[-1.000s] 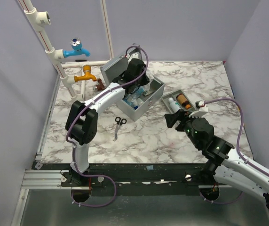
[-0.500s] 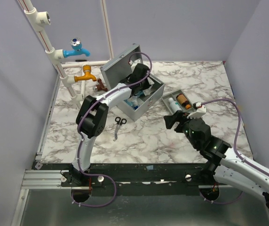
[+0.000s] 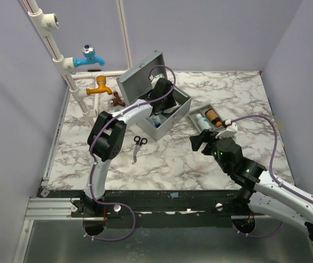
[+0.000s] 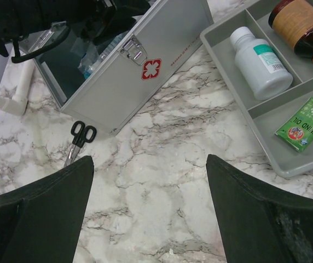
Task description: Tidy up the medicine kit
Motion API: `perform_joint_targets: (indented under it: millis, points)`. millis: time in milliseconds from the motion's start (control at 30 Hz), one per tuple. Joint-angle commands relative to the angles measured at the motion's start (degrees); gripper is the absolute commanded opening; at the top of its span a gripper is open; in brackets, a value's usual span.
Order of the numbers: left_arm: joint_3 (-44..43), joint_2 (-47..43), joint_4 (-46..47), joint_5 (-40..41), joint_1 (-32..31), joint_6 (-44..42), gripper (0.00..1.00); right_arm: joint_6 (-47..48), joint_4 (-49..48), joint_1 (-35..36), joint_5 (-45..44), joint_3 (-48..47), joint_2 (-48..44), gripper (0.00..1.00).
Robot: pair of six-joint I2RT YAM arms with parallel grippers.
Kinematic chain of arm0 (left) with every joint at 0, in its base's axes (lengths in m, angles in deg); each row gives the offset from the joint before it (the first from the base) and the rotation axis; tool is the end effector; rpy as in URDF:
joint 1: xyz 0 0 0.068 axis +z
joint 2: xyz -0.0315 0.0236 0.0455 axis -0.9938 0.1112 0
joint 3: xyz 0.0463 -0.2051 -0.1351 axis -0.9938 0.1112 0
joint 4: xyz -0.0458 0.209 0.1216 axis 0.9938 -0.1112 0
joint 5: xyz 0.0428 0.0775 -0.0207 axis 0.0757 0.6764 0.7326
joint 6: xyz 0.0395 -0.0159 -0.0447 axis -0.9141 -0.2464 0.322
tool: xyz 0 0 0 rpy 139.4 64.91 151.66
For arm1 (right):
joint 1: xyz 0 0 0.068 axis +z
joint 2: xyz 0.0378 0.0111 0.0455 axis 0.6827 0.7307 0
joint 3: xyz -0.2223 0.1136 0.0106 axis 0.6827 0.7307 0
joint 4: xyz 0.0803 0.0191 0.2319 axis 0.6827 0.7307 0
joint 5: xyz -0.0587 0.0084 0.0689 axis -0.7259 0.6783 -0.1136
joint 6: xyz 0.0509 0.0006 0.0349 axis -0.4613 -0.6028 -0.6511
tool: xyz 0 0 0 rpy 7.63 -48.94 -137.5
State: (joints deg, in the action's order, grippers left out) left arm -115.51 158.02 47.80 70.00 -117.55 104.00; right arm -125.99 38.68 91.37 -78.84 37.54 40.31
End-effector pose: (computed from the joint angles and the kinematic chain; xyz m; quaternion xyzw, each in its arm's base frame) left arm 0.4022 -0.2626 0.1926 -0.1391 0.8846 -0.2393 0.3753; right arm 0.1421 0.1248 0.2419 0.0756 0.8017 0.2256 0.5484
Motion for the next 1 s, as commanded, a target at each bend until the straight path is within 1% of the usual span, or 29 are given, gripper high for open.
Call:
perform_joint_targets:
  millis: [0,167,333,467,600,667,967]
  points:
    - [3.8,-7.3,2.2,-1.6,-0.7,-2.5,0.51,-0.7,0.2,0.0,-1.2,0.1,-0.5,0.87]
    - [6.7,-12.7,2.9,-4.6,-0.7,-5.9,0.58,0.8,0.6,0.0,-2.0,-0.1,-0.5,0.88]
    - [10.6,-18.5,3.1,-8.2,-0.9,-11.2,0.59,0.7,1.9,0.0,-2.0,-0.4,-2.0,0.89]
    - [15.3,-24.4,2.6,-10.3,-1.1,-14.1,0.64,0.6,2.0,0.0,-0.4,-0.1,-2.3,0.89]
    - [19.6,-30.3,0.2,-11.5,-1.1,-15.5,0.65,1.1,2.3,0.0,2.5,-1.4,0.2,0.9]
    - [22.3,-33.6,-1.0,-11.4,-1.2,-16.0,0.65,1.8,2.2,0.0,4.2,-2.4,2.0,0.91]
    - [37.5,-50.4,-6.4,-3.9,-1.5,-14.2,0.65,9.3,-2.1,0.0,13.6,-5.5,11.1,0.89]
